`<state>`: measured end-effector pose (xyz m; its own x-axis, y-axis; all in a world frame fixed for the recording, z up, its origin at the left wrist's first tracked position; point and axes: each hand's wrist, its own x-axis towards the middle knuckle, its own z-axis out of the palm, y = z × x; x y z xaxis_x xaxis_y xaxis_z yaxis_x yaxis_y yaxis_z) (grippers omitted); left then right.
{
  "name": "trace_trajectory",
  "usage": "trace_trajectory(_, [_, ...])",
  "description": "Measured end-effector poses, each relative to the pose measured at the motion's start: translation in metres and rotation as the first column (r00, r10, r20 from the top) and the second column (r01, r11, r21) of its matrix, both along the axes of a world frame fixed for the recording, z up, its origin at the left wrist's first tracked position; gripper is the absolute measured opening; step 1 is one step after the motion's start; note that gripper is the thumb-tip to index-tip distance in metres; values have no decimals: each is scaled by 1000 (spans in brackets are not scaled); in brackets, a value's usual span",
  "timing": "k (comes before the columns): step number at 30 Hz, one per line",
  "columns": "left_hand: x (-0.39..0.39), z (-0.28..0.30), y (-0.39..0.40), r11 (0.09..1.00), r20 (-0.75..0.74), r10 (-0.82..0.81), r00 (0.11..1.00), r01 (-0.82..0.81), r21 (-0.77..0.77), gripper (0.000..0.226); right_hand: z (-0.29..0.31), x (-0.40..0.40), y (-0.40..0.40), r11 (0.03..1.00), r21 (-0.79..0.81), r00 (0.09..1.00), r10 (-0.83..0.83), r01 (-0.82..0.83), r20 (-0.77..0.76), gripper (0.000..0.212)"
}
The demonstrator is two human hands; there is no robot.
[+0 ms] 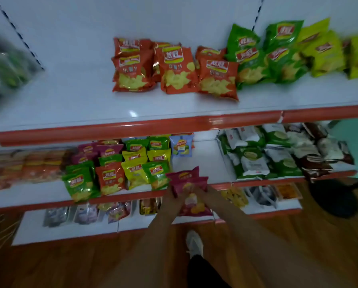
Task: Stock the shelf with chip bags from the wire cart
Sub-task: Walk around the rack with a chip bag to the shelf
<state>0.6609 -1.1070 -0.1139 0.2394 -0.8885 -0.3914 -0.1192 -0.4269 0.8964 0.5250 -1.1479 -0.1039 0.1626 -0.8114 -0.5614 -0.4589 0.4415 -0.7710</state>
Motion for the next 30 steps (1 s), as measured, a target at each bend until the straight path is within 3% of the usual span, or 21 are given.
trace_trajectory(4, [0, -47, -80, 1000, -8, -11, 1000, 11, 11, 37, -45, -15, -79, 1000, 3, 998, -26, 26, 65, 36])
trace_trajectory(8, [5, -95, -159, 999, 7, 22, 1000, -22, 50, 65, -96, -10, -153, 1000, -13, 996, -18, 19, 90, 32])
trace_trajectory(10, [11, -113, -186, 995, 7, 75, 997, -75, 73, 66, -120, -1, -180, 999, 28, 992, -29, 26, 119, 43])
trace_trajectory(13, [23, -113, -193, 989, 159, 113, 981, -126, 73, 56, -134, 12, -188, 988, 113, 993, 97, -104, 67, 62])
trace_trajectory(16, [41, -87, -171, 978, 280, 156, 947, -187, 89, 46, -128, 20, -172, 991, 99, 985, 108, -95, -133, 78])
trace_trajectory(19, [64, -53, -136, 966, 329, 179, 927, -229, 122, 36, -103, 37, -146, 999, 21, 946, -38, 47, -321, 68])
trace_trajectory(21, [83, -32, -104, 960, 331, 224, 917, -267, 89, 43, -88, 55, -127, 993, -69, 897, -119, 99, -425, 70])
trace_trajectory(24, [119, -6, -47, 959, 343, 268, 900, -284, -4, 54, -62, 98, -88, 990, -139, 859, -46, -30, -511, 72])
trace_trajectory(27, [157, 17, 30, 953, 383, 290, 877, -300, -35, 46, -28, 157, -33, 946, -249, 845, 45, -208, -534, 63])
trace_trajectory(30, [196, 29, 134, 907, 438, 394, 808, -419, -43, 50, -12, 229, 44, 897, -305, 885, 169, -321, -433, 60])
